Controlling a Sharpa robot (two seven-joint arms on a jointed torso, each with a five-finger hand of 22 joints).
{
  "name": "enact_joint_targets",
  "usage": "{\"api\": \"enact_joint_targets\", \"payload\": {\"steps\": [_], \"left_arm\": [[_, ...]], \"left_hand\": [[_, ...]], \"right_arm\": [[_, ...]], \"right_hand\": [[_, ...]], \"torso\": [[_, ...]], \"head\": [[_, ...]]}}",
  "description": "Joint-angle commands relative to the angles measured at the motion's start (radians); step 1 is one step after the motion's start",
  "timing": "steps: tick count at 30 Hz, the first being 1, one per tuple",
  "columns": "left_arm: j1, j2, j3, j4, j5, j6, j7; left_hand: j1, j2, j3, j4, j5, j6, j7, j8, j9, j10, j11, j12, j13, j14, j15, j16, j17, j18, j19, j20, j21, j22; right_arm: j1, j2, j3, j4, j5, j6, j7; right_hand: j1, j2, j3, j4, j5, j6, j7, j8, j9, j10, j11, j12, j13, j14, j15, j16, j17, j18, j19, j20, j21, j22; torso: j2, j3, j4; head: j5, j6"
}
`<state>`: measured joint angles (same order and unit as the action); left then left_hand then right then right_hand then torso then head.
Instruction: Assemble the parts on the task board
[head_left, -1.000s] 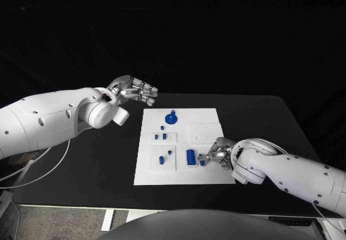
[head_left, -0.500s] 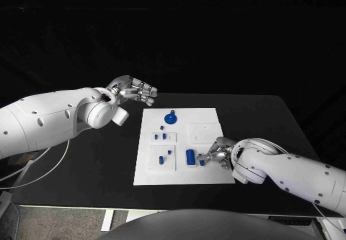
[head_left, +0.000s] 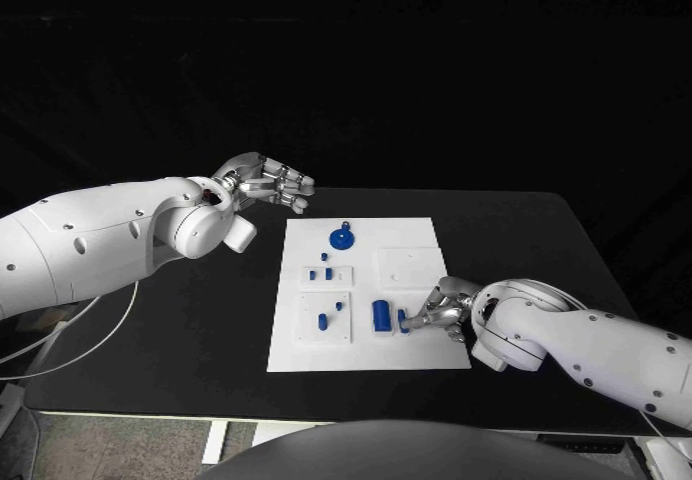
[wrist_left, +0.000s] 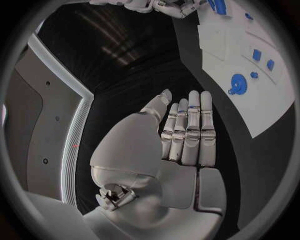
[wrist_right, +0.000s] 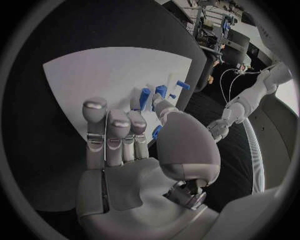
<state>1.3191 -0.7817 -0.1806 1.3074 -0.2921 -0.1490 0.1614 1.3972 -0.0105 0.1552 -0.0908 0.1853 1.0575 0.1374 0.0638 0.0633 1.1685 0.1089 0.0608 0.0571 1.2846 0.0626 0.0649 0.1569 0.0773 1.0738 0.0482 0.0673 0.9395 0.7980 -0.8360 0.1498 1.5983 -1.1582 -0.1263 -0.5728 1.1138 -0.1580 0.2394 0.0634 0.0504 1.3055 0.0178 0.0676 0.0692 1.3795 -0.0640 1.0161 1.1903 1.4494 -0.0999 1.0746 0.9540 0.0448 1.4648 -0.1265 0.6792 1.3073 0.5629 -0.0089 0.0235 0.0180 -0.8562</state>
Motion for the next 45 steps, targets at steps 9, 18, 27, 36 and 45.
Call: {"api": "enact_joint_targets", "payload": {"steps": [9,18,27,36,45], "left_arm": [[0.0,0.0,0.0,0.003,0.005,0.014,0.004],[0.0,0.001,0.0,0.001,0.004,0.016,0.004],[0.0,0.002,0.0,0.0,0.004,0.017,0.004],[0.0,0.002,-0.001,-0.001,0.004,0.018,0.004],[0.0,0.002,-0.001,-0.001,0.004,0.018,0.002]], "left_hand": [[0.004,-0.01,0.001,0.006,0.005,-0.005,0.001,0.001,0.0,-0.008,0.001,-0.002,0.0,0.002,0.006,-0.003,0.002,0.014,0.009,0.0,0.002,-0.005],[0.004,-0.01,0.001,0.006,0.005,-0.005,0.001,0.001,0.0,-0.008,0.001,-0.002,0.0,0.002,0.006,-0.003,0.002,0.014,0.009,0.0,0.002,-0.005],[0.004,-0.01,0.001,0.006,0.005,-0.005,0.001,0.001,0.0,-0.008,0.001,-0.002,0.0,0.002,0.006,-0.003,0.002,0.014,0.009,0.0,0.002,-0.005],[0.003,-0.01,0.002,0.008,0.004,-0.006,0.002,0.001,0.0,-0.008,0.001,-0.002,0.0,0.001,0.006,-0.003,0.002,0.014,0.009,0.0,0.002,-0.005],[0.004,-0.01,0.003,0.008,0.006,-0.005,0.002,0.001,0.0,-0.008,0.001,-0.002,0.0,0.001,0.006,-0.003,0.002,0.014,0.009,0.0,0.002,-0.005]], "right_arm": [[-0.008,-0.009,0.0,0.007,0.011,0.055,0.03],[-0.011,-0.008,0.0,0.005,0.011,0.055,0.028],[-0.011,0.0,0.0,-0.007,-0.005,0.019,0.008],[-0.011,0.022,0.0,-0.034,-0.013,0.004,-0.012],[-0.011,0.035,0.0,-0.048,-0.021,0.033,-0.037]], "right_hand": [[0.023,0.009,-0.009,-0.021,0.0,-0.002,0.005,-0.004,-0.001,-0.002,0.008,-0.003,0.0,-0.001,-0.005,-0.006,0.0,-0.001,0.05,-0.002,-0.006,0.072],[0.028,0.023,-0.009,-0.048,0.001,-0.002,0.004,-0.004,-0.001,-0.003,0.008,0.001,0.0,0.0,-0.004,-0.005,0.001,-0.001,0.05,-0.001,-0.005,0.073],[0.002,0.062,0.035,-0.097,-0.002,0.0,0.0,-0.004,-0.001,0.001,0.004,0.003,0.0,0.0,-0.007,-0.003,0.004,-0.006,0.051,-0.006,-0.002,0.073],[-0.008,0.117,0.036,-0.14,-0.002,-0.003,-0.003,-0.004,-0.001,0.004,0.002,0.006,0.004,0.001,-0.008,-0.004,0.005,-0.007,0.051,-0.006,-0.001,0.073],[-0.012,0.141,0.047,-0.206,0.0,-0.004,-0.002,-0.004,-0.001,0.001,0.003,0.004,0.003,0.001,-0.006,-0.006,0.001,-0.006,0.05,-0.003,-0.001,0.073]], "torso": [[0.0,-0.0005,0.0009],[0.0,-0.0009,0.0011],[0.0,-0.0011,0.0011],[0.0,-0.0008,0.002],[0.0,-0.0013,0.0013]], "head": [[-0.002,-0.005],[-0.004,-0.009],[-0.005,-0.011],[-0.006,-0.013],[-0.006,-0.016]]}}
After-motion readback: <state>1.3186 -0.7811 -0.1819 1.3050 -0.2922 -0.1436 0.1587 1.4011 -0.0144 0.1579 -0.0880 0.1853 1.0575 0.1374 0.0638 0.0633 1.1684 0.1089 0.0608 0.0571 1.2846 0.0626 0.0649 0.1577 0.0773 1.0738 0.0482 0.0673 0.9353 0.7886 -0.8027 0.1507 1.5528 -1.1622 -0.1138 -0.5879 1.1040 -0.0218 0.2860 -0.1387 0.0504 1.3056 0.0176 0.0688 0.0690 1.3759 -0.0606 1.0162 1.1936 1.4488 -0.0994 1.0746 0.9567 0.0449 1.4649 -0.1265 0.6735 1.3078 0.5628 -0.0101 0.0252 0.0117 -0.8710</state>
